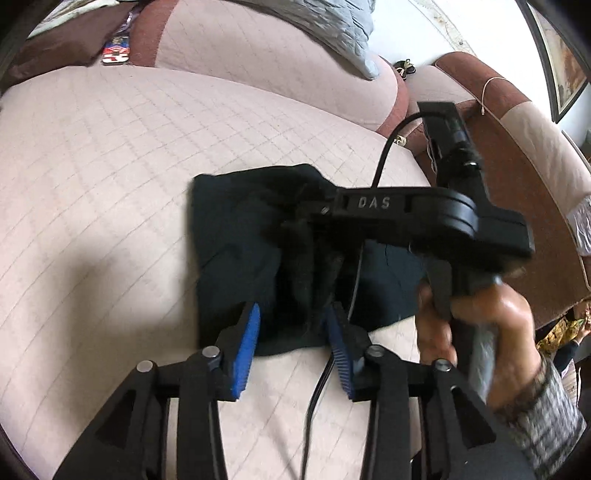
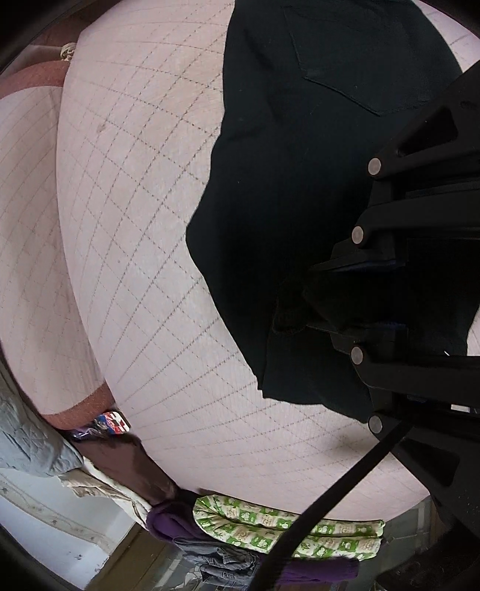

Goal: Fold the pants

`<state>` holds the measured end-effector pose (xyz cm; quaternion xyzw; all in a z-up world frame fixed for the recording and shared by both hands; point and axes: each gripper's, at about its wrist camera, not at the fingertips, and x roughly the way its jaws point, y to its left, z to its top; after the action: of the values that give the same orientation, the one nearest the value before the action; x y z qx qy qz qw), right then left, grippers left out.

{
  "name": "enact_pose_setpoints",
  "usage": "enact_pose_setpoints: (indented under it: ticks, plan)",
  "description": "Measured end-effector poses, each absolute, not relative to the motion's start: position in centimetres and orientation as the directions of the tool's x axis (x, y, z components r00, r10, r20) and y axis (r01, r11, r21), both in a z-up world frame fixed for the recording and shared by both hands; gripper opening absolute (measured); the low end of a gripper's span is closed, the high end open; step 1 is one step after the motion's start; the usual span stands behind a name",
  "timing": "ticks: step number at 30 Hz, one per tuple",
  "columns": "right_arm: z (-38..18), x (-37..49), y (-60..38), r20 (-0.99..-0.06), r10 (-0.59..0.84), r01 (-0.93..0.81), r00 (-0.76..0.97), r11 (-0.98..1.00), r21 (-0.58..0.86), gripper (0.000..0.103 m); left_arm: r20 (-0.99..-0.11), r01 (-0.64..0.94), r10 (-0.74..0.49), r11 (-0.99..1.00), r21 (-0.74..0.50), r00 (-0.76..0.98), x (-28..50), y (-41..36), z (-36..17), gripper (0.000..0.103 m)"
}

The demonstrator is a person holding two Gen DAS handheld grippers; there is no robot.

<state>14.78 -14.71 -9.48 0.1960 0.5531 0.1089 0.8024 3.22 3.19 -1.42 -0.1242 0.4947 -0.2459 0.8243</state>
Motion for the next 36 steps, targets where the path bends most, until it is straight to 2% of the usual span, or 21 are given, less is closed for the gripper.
enact_pose_setpoints:
  ticks: [2,5,6,9,11,13,17,19,21,23,24,26,27,28,30,35,36]
  plan:
    - [-9.3,14.5,-14.8,-0.851,0.344,0.041,0.397,0.919,0.392,0.026,-0.76,0.266,-0.508,0.861,-0.433,0.406,2.6,4.5,-1.0,0.039]
    - [-8.3,14.1,-15.5,-0.854,0.249,0.045,0.458,0.952,0.302,0.032,-0.77,0.212,-0.462,0.887,-0.411,0.441,3.1,6.1,-0.7,0.046]
    - [-7.8,13.9,-15.8,-0.853,0.213,0.061,0.477,0.96,0.274,0.038,-0.771,0.18,-0.45,0.892,-0.416,0.45,3.2,6.8,-0.7,0.046]
    - [-5.8,12.6,-17.4,-0.822,0.179,0.106,0.54,0.955,0.277,0.039,-0.773,0.117,-0.426,0.898,-0.424,0.47,3.5,8.8,-1.3,0.046]
    - [-4.2,11.3,-18.2,-0.774,0.231,0.101,0.589,0.93,0.354,0.039,-0.775,0.095,-0.413,0.901,-0.422,0.478,3.9,9.2,-1.5,0.047]
    - [-3.1,10.4,-18.2,-0.714,0.368,0.039,0.596,0.874,0.484,0.041,-0.779,0.075,-0.407,0.902,-0.425,0.476,4.0,9.4,-1.8,0.047]
    - [-5.1,10.4,-16.5,-0.631,0.614,-0.038,0.474,0.73,0.682,0.041,-0.794,0.071,-0.398,0.908,-0.413,0.46,4.0,8.9,-2.5,0.047]
    - [-6.8,10.6,-16.0,-0.634,0.645,-0.028,0.426,0.71,0.704,0.041,-0.8,0.078,-0.393,0.912,-0.404,0.454,3.6,8.5,-2.7,0.047]
    - [-8.8,10.8,-16.0,-0.687,0.609,0.005,0.396,0.746,0.665,0.04,-0.803,0.082,-0.387,0.915,-0.395,0.453,3.3,8.3,-2.7,0.047]
    - [-10.0,10.4,-16.9,-0.759,0.508,0.064,0.408,0.813,0.579,0.036,-0.809,0.086,-0.379,0.92,-0.384,0.449,3.2,8.2,-2.8,0.047]
    - [-10.6,10.1,-17.6,-0.777,0.468,0.085,0.421,0.832,0.547,0.027,-0.809,0.088,-0.379,0.92,-0.382,0.448,3.3,8.1,-2.8,0.047]
    - [-11.0,9.2,-18.9,-0.768,0.47,0.102,0.435,0.822,0.561,0.024,-0.807,0.091,-0.386,0.917,-0.388,0.446,3.6,7.9,-2.6,0.047]
    - [-10.7,8.9,-19.3,-0.768,0.463,0.113,0.442,0.821,0.559,0.026,-0.806,0.095,-0.39,0.915,-0.391,0.445,3.9,7.6,-2.4,0.047]
    - [-9.9,8.5,-19.7,-0.772,0.428,0.118,0.471,0.836,0.536,0.032,-0.803,0.102,-0.394,0.914,-0.392,0.447,4.2,7.4,-2.2,0.047]
    - [-8.2,8.0,-20.1,-0.756,0.384,0.104,0.53,0.855,0.508,0.033,-0.789,0.126,-0.405,0.91,-0.394,0.462,4.7,6.8,-1.4,0.047]
    - [-8.7,8.4,-21.4,-0.685,0.529,0.071,0.5,0.764,0.642,0.04,-0.804,0.184,-0.388,0.922,-0.342,0.451,6.5,3.4,-2.0,0.052]
    - [-9.9,8.8,-21.6,-0.696,0.541,0.099,0.473,0.752,0.652,0.05,-0.82,0.189,-0.375,0.927,-0.324,0.433,6.9,2.8,-2.7,0.052]
